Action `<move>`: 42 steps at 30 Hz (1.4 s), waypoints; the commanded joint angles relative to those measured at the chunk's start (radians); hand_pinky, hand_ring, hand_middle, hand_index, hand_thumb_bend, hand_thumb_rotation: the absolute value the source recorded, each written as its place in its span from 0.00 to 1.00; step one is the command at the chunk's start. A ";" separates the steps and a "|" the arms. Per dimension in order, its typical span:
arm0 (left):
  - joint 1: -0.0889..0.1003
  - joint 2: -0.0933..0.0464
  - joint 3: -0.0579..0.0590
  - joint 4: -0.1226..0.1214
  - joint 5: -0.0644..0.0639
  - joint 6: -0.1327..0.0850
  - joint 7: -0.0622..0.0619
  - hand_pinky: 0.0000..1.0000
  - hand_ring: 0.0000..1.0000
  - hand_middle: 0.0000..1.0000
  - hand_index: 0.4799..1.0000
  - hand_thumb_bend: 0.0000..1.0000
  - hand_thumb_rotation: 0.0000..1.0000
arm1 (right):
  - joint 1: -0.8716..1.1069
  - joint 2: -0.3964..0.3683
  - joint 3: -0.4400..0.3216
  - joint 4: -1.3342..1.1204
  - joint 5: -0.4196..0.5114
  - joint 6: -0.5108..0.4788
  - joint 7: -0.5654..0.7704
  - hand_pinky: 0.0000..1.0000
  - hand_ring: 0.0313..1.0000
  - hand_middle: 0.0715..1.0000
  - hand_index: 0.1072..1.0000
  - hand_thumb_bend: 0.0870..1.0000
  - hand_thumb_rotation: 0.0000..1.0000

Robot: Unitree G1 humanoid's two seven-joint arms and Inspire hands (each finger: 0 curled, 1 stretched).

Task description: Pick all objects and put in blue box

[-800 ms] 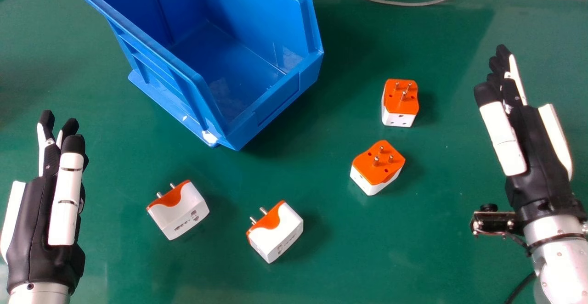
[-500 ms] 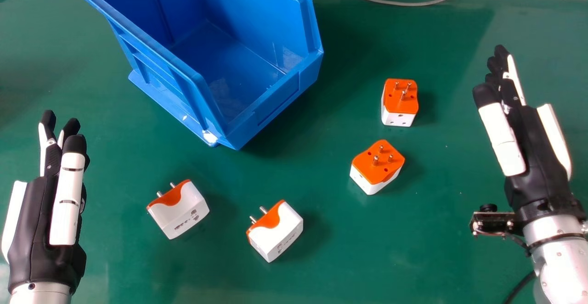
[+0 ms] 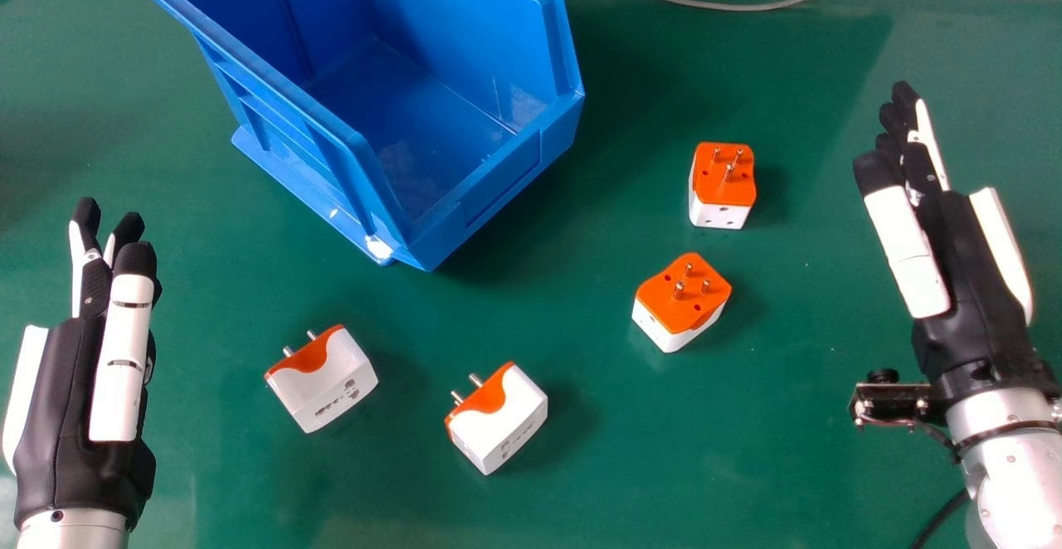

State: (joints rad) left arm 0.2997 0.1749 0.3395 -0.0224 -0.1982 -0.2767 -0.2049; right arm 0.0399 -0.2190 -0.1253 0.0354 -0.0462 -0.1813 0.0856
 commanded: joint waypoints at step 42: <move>-0.075 0.002 -0.026 0.020 0.018 0.037 0.066 1.00 1.00 1.00 1.00 0.40 0.90 | -0.714 -0.320 0.305 0.599 -0.459 0.053 0.080 0.99 1.00 1.00 1.00 0.56 0.67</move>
State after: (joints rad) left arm 0.2283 0.1660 0.3035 -0.0023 -0.1887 -0.2288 -0.1456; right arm -0.6049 -0.5091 0.1628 0.6160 -0.4871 -0.1200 0.1553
